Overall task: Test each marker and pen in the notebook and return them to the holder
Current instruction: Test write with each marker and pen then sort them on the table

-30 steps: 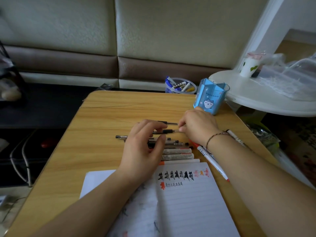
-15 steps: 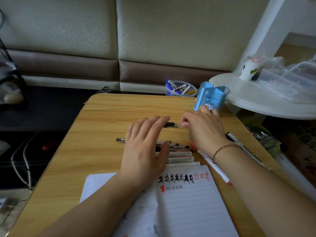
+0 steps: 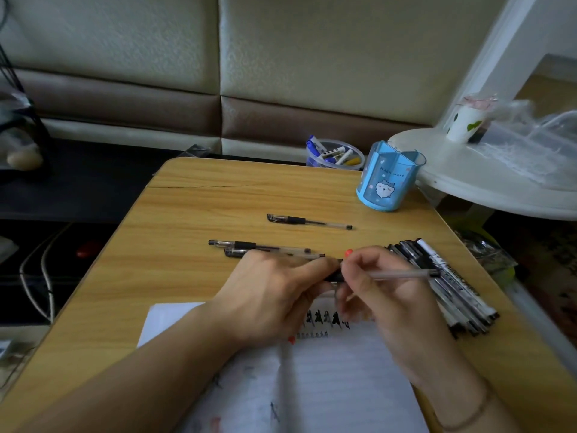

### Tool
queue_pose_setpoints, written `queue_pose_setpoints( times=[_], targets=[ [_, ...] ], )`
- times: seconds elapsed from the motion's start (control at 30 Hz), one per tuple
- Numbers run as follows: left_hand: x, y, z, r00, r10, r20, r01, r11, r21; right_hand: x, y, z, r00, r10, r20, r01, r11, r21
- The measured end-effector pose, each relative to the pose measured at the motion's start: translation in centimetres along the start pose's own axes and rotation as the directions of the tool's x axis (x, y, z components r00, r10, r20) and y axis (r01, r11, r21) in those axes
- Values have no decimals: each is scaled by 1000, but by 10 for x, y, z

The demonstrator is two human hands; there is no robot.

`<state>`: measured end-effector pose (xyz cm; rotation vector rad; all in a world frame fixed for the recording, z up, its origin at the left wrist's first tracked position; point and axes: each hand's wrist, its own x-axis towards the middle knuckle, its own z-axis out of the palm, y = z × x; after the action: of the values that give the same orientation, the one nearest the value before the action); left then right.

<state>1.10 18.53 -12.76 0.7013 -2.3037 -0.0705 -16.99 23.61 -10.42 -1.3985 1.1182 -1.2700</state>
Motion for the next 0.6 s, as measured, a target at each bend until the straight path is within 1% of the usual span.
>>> queue_pose_setpoints(
  times=[0.1,0.27,0.37,0.43,0.47,0.53,0.6],
  targets=[
    [-1,-1,1,1000,4,-4,-4,1000,-19,-2,3,4,1000,12,0,-12,996,90],
    [1,2,0,999,13,-43,-16,997,-71,-5,6,3,998,-56,9,55,993,105],
    [2,0,-1,997,26,-66,-33,993,-116,-5,5,0,998,-59,30,54,986,156],
    [1,-2,-2,998,31,-63,-38,993,-114,-5,4,-2,997,-61,46,52,984,172],
    [0,-2,-2,998,23,-54,-29,994,-106,-5,3,-2,997,-63,46,55,985,163],
    [-2,-2,-1,999,-46,-25,43,993,-113,-5,2,-3,997,-68,24,64,990,128],
    [-4,-4,0,992,-125,-17,119,975,-188,-8,1,-6,998,-56,-5,56,996,68]
  ],
)
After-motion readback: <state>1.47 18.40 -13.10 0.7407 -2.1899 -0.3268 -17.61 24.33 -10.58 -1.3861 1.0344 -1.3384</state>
